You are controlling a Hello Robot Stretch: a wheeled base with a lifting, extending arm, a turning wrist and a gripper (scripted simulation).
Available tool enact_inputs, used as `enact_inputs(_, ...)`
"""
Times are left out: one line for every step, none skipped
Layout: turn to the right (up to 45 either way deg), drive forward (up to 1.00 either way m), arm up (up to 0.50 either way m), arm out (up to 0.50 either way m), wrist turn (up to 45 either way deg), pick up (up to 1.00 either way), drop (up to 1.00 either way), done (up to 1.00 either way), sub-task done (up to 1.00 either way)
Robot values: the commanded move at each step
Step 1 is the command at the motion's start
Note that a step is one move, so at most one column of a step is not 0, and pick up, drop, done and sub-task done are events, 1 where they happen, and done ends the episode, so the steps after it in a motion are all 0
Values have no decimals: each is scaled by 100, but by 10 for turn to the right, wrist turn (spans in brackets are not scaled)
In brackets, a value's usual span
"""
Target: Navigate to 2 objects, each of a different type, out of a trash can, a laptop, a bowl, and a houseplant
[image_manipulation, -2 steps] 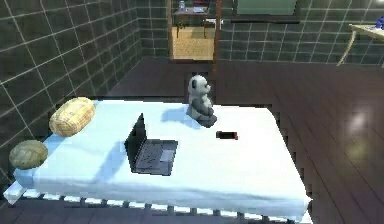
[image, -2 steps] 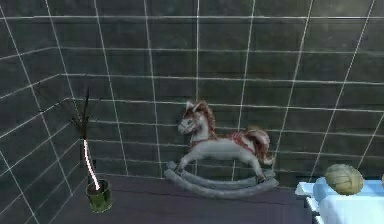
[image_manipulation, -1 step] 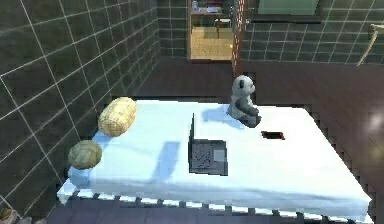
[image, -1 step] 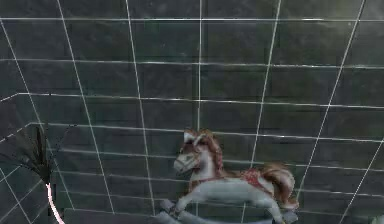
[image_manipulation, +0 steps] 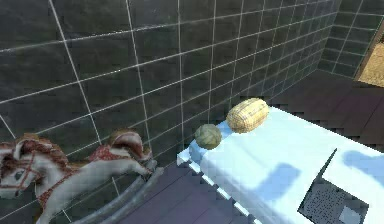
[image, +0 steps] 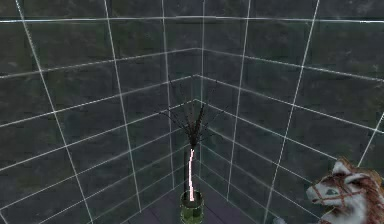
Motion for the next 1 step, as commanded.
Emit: enact_inputs(0,0,0,0,0,0,0,100,0)
